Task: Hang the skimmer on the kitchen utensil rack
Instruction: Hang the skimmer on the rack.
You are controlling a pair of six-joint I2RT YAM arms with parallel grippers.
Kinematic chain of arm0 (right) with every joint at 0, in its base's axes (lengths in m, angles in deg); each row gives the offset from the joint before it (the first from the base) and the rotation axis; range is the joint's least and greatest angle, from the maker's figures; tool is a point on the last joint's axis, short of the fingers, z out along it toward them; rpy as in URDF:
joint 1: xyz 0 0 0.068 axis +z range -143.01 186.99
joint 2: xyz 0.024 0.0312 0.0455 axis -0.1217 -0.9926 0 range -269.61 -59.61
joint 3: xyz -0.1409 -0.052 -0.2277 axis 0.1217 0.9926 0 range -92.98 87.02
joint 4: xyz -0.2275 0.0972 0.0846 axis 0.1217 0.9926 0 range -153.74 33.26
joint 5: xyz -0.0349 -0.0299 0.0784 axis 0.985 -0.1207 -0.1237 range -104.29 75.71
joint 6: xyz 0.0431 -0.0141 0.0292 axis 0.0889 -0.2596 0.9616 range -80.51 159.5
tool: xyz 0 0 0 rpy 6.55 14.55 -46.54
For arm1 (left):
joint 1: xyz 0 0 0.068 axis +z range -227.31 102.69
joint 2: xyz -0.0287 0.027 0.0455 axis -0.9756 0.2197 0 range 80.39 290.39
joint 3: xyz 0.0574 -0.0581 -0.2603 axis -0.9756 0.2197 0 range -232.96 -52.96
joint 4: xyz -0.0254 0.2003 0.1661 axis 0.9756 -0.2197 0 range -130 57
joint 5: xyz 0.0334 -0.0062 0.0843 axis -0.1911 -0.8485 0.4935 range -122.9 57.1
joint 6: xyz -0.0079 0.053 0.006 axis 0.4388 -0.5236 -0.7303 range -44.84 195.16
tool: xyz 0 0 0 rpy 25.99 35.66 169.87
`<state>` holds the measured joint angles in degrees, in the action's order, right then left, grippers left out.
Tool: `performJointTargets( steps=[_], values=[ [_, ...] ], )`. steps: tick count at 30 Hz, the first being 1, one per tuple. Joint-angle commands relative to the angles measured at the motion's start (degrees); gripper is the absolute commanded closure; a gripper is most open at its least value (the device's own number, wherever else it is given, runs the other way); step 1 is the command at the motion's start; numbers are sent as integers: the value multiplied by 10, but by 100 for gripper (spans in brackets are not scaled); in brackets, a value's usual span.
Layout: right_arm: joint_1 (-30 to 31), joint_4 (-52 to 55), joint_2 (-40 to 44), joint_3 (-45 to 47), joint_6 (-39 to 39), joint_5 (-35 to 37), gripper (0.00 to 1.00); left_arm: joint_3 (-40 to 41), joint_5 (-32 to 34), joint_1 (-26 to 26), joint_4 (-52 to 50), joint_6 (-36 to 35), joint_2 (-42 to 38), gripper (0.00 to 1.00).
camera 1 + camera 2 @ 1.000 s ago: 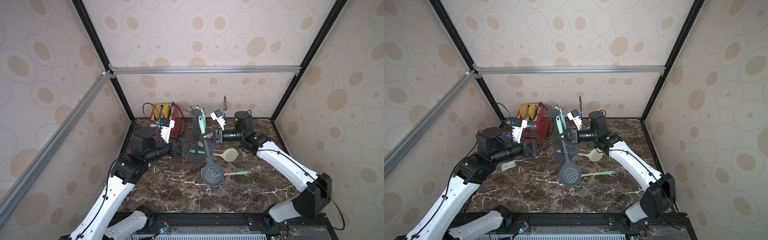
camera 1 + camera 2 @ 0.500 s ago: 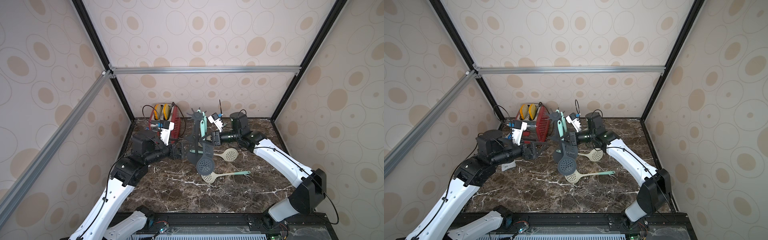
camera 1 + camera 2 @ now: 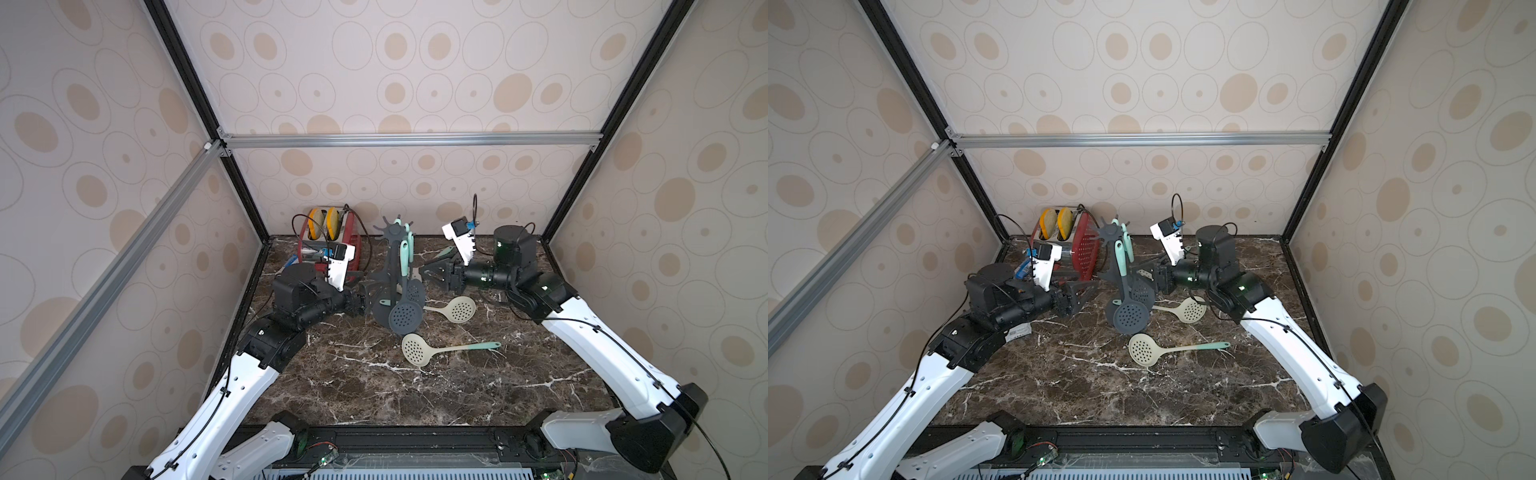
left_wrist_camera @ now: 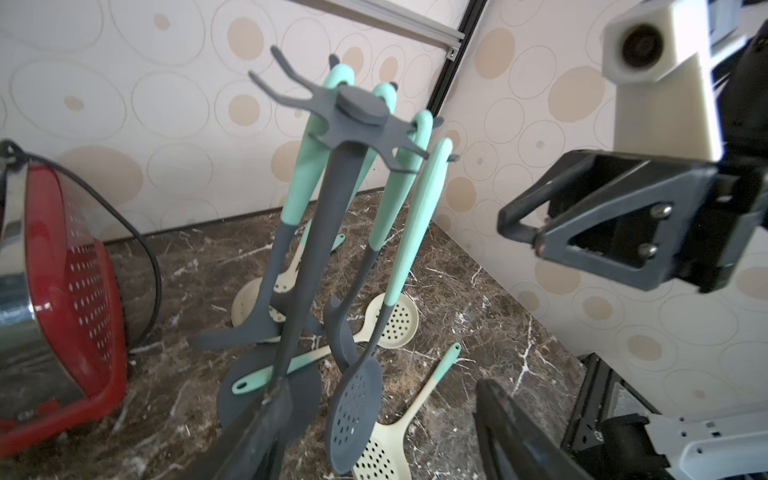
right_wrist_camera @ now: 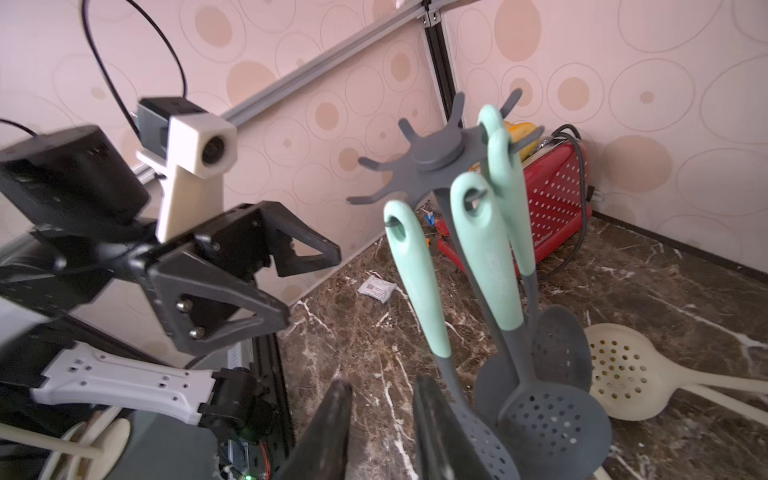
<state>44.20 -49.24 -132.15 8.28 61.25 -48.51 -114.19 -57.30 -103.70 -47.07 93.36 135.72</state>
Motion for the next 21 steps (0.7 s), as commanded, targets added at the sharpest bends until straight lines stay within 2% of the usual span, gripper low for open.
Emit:
performJointTargets(
  steps=[1, 3, 7, 14, 21],
  values=[
    [4, -38, -10, -3, -6, 1, 84, -10, -25, 2, 69, -22, 16, 33],
    [11, -40, -24, -21, -3, -9, 92, -13, -26, 2, 76, -25, 23, 34],
    [26, -41, -56, -52, 4, -18, 100, -13, -27, 2, 80, -26, 26, 36],
    [29, -60, -101, -74, 22, -7, 100, -1, -34, 2, 75, -24, 19, 39],
    [29, -38, -121, -97, 31, 60, 100, 13, -27, 2, 66, -39, 5, 41]
  ],
)
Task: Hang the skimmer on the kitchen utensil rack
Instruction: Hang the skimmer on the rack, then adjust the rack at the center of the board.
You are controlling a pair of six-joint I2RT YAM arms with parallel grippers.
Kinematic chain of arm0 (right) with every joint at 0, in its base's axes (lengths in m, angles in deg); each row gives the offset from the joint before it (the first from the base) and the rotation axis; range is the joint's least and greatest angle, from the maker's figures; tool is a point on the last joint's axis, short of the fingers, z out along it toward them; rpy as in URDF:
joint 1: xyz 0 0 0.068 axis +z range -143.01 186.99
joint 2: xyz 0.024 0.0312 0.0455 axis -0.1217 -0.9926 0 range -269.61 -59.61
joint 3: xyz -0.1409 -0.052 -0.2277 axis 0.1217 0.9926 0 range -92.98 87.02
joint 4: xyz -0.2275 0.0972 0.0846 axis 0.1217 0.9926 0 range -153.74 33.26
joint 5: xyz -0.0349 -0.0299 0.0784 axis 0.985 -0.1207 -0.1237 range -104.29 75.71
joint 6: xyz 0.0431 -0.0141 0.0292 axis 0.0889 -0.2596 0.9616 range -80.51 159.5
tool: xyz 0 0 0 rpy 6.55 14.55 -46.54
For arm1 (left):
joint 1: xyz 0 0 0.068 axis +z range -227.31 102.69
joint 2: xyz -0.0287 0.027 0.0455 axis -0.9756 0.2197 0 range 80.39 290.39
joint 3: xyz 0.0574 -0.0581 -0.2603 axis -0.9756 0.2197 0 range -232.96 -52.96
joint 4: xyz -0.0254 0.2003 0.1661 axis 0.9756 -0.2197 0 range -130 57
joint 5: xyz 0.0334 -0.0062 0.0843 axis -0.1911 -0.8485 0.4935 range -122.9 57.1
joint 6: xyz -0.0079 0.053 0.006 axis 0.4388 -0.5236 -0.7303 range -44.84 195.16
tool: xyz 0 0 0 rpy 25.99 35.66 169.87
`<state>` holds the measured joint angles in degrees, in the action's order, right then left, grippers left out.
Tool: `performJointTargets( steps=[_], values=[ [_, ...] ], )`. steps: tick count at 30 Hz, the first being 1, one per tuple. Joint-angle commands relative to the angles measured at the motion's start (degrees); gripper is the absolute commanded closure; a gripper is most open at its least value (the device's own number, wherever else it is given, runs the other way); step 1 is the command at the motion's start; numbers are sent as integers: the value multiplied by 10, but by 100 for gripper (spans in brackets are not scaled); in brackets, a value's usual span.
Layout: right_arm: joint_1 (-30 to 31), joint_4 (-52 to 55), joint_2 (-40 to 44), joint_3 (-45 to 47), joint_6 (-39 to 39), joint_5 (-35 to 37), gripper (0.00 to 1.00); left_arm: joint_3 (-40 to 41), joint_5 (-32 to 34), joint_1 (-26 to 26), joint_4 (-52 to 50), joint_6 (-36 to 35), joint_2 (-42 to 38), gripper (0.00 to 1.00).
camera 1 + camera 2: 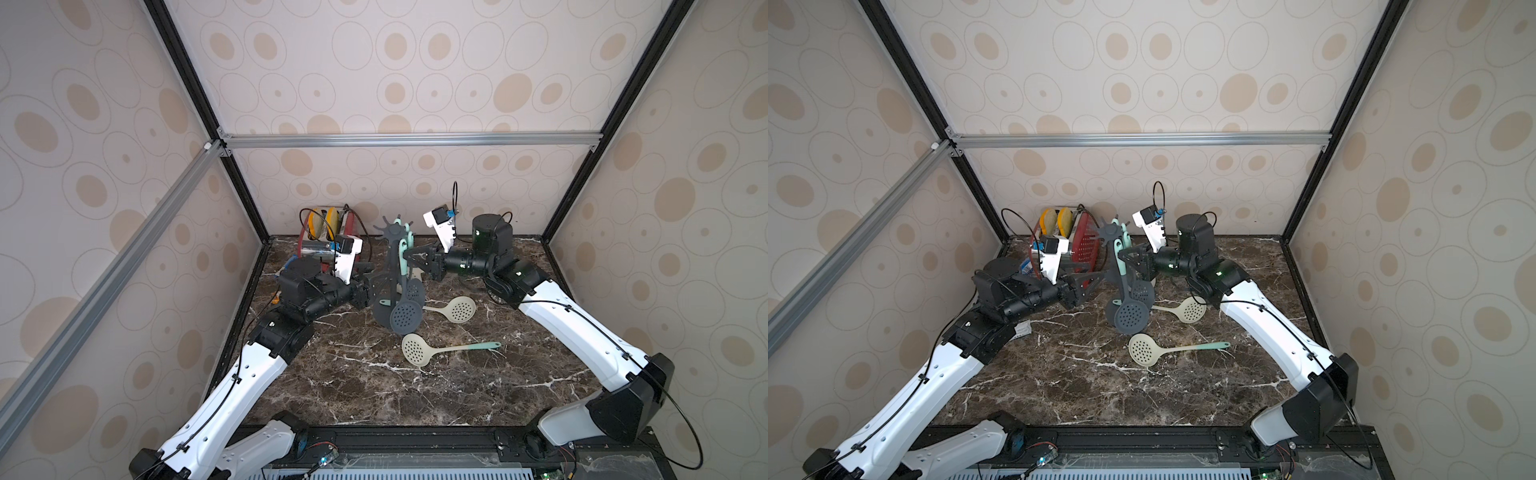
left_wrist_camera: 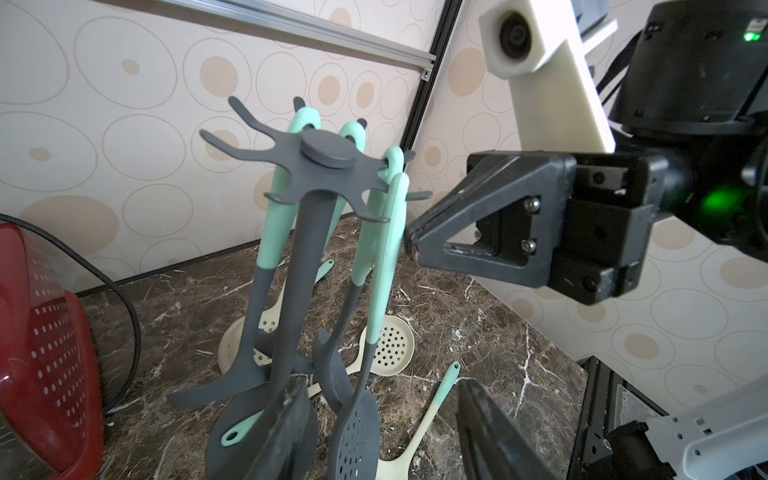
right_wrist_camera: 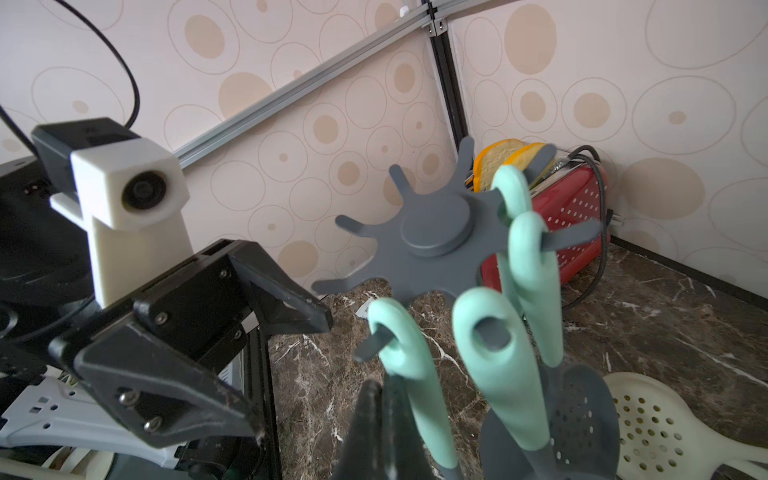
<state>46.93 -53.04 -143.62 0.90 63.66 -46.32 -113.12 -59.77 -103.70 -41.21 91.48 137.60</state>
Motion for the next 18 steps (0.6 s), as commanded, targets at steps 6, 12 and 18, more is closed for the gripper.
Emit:
performJointTargets(
  steps=[6, 12, 18],
  values=[
    [2, 28, -7, -17, 1, 40, 100, 13, 17, 2, 17, -34, -17, 41],
    [1, 48, 79, 42, -47, 58, 92, 41, 22, 4, 117, -66, 18, 42],
    [-5, 110, 171, 83, -94, 59, 91, 37, -66, 30, 208, -109, 93, 41]
  ],
)
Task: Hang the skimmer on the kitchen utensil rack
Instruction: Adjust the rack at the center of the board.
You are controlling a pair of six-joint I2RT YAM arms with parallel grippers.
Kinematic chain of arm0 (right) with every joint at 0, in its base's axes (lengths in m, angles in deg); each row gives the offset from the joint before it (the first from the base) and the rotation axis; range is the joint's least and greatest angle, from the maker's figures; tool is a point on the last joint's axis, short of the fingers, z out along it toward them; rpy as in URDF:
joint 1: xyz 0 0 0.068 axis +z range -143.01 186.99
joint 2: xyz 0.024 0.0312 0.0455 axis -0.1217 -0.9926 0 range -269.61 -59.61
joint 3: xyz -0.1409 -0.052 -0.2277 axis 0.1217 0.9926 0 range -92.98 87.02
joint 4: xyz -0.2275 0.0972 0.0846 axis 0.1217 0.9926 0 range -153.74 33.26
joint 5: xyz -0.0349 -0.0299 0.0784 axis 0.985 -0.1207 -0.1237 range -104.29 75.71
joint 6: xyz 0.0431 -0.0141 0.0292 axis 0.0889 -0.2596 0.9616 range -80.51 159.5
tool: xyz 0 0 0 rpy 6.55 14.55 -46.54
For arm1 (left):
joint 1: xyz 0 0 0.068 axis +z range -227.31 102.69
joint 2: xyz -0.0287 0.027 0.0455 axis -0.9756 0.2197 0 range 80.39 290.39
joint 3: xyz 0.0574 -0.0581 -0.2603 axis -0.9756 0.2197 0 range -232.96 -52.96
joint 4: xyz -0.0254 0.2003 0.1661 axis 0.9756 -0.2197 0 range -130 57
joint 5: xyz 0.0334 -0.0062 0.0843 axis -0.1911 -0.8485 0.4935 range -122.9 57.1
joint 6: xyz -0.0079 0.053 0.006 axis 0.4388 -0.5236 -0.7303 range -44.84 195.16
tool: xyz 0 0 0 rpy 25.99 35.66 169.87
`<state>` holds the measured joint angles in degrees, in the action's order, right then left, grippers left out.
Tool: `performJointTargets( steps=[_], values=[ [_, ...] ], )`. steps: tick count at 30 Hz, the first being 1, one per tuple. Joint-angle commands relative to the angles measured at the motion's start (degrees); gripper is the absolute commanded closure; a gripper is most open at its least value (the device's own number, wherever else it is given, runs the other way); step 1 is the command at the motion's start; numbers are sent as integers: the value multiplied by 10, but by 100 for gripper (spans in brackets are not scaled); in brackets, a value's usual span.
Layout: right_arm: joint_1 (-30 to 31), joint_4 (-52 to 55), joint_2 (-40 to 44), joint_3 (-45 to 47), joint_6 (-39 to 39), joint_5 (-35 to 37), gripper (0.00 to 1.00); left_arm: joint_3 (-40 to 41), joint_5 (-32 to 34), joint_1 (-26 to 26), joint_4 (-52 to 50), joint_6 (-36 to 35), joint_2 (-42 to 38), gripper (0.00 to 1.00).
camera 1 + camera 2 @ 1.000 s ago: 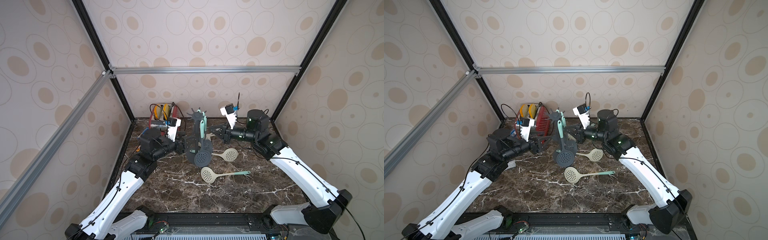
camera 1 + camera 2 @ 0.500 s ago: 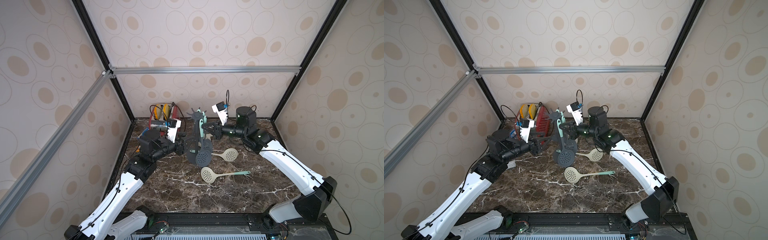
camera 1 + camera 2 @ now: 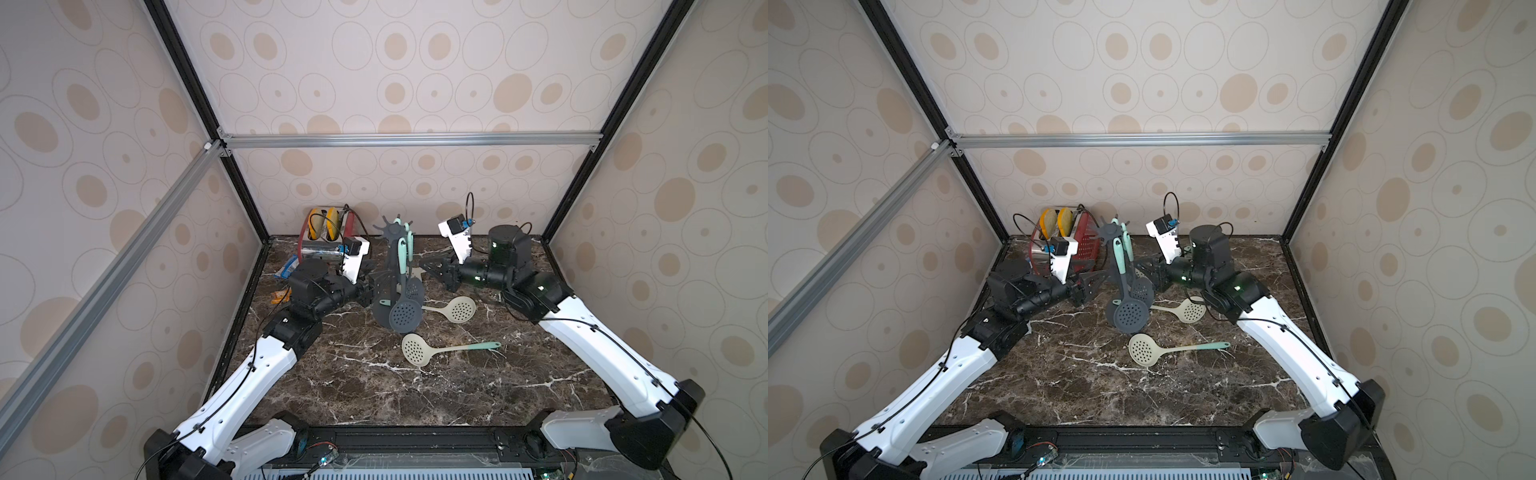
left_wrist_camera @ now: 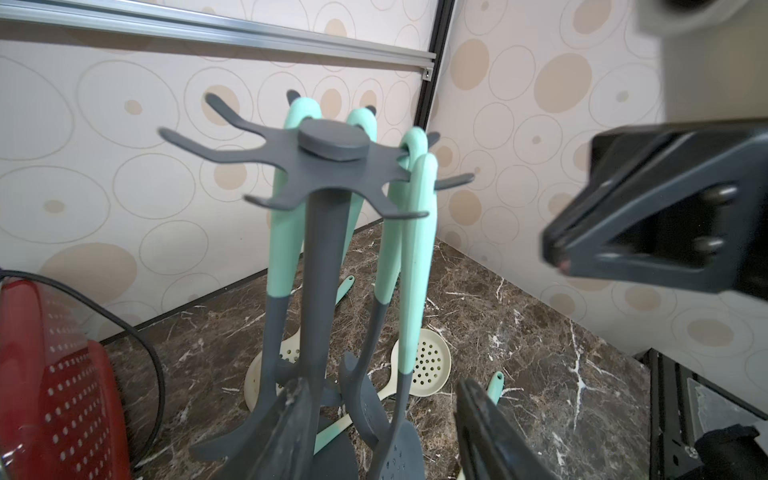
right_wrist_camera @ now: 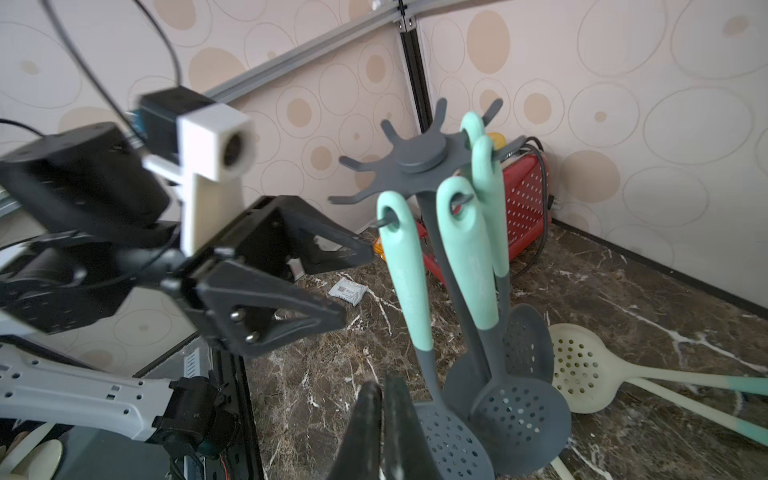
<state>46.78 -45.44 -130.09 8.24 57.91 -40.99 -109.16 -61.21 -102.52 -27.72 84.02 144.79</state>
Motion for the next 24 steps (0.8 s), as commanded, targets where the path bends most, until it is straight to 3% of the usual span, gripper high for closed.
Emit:
performJointTargets(
  steps=[1, 8, 11, 16, 24],
  values=[
    [-5, 46, 48, 13, -41, 7, 91, -2, -67, 26, 89, -33, 32, 41],
    [-7, 107, 112, 24, -61, 26, 91, -4, -130, 55, 128, -43, 83, 42],
    [-9, 120, 128, 30, -66, 36, 91, -15, -156, 56, 120, -53, 100, 47],
    [-9, 128, 140, 43, -61, 41, 91, -31, -174, 57, 105, -72, 128, 54],
    [-10, 145, 153, 50, -61, 45, 92, -54, -177, 61, 108, -81, 184, 54]
  ],
)
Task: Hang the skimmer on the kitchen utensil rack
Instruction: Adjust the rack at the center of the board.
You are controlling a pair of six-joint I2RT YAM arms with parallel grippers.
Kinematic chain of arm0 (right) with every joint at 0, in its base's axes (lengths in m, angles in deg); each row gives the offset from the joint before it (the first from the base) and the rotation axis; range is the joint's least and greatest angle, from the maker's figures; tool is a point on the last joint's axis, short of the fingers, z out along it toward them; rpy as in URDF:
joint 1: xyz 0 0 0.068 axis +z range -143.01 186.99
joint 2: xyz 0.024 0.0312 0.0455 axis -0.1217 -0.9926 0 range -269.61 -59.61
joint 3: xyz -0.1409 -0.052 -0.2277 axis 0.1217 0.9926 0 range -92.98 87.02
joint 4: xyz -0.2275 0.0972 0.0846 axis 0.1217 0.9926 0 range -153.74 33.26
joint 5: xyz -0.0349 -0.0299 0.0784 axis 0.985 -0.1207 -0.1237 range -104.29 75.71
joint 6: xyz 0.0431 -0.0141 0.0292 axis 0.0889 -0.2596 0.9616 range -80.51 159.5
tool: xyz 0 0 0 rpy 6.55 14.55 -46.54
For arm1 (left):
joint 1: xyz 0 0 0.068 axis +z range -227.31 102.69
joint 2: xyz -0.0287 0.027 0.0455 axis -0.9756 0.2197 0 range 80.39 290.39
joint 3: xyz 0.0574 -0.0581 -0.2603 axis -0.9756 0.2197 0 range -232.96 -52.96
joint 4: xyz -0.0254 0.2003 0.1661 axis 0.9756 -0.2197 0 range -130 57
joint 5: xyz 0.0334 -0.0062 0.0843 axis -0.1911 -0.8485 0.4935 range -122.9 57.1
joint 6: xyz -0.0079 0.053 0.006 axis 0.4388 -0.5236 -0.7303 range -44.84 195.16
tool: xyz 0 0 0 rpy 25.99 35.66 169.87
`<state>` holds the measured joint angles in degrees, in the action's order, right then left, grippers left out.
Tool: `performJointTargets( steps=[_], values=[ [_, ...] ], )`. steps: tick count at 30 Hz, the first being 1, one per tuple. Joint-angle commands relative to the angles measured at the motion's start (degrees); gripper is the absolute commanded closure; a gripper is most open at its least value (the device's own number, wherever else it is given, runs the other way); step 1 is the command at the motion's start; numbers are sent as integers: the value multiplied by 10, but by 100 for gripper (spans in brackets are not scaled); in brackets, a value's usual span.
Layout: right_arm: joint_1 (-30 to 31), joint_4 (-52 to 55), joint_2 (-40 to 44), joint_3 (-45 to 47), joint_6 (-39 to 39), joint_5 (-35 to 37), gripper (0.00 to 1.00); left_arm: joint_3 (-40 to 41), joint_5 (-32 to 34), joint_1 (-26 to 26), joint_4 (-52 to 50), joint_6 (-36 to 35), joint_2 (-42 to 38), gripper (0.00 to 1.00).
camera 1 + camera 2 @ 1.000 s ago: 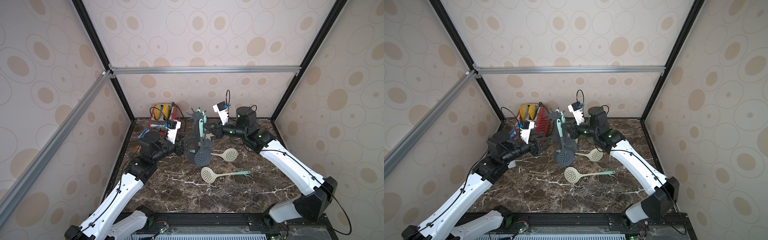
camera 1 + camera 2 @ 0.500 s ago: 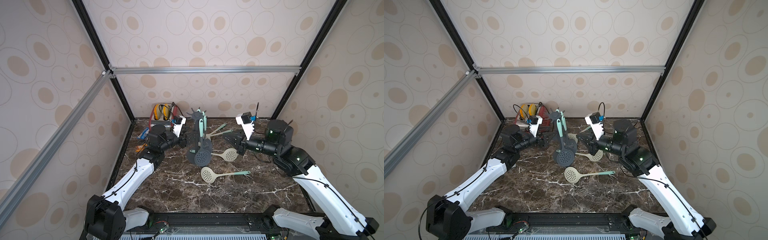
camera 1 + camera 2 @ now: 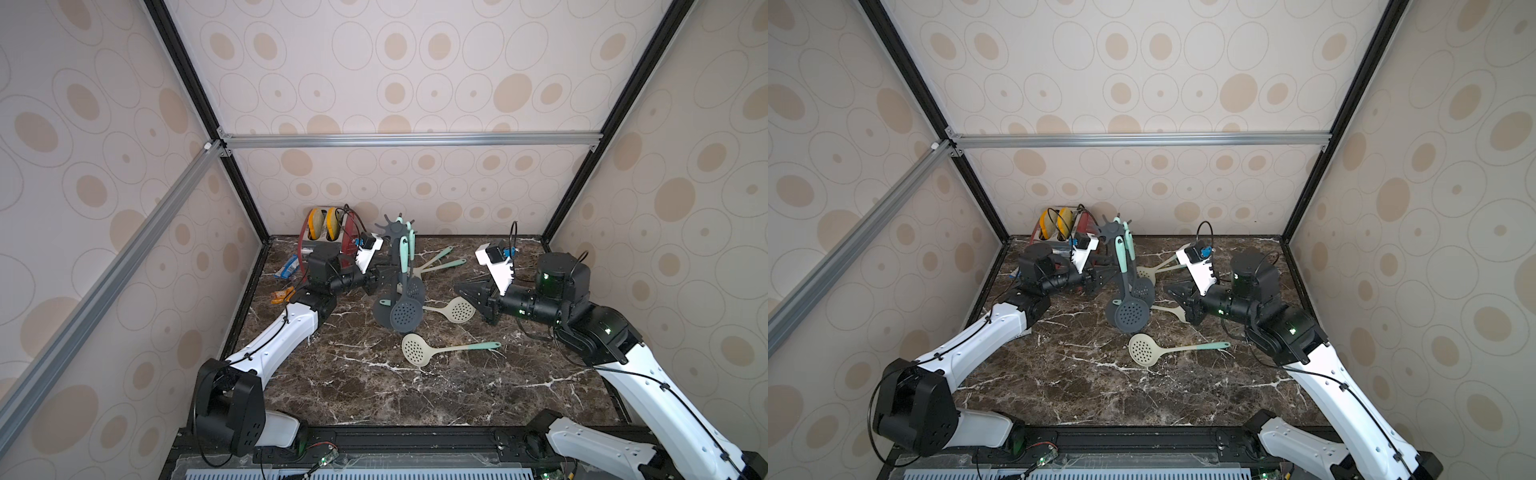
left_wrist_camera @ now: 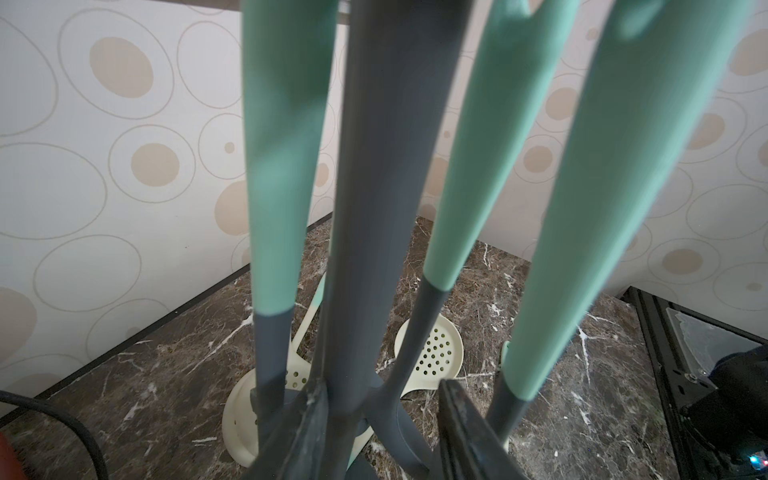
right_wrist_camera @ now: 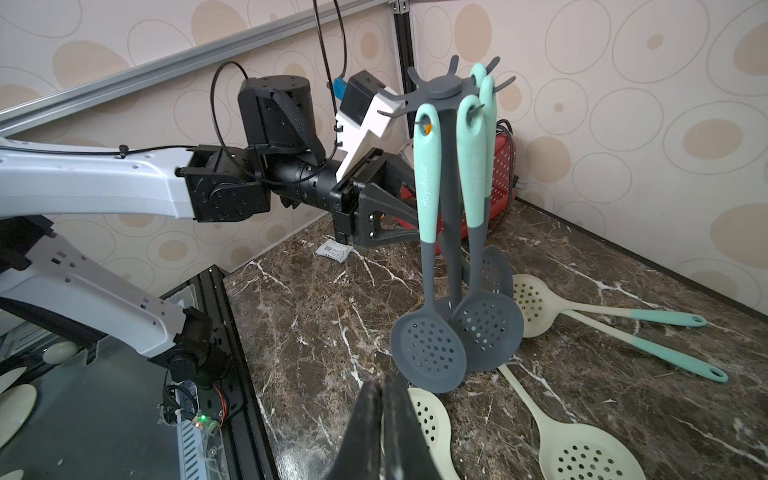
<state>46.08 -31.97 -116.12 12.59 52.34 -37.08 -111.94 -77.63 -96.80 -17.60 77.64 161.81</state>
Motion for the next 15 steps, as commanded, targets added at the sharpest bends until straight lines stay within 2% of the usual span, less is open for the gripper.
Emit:
performJointTargets(
  steps=[1, 15],
  values=[
    [-3, 13, 14, 6, -5, 6, 92, -29, -12, 4, 8, -19, 19, 53],
    [-4, 24, 20, 17, -1, 4, 93, -2, -31, 7, 96, 25, 77, 52]
  ],
)
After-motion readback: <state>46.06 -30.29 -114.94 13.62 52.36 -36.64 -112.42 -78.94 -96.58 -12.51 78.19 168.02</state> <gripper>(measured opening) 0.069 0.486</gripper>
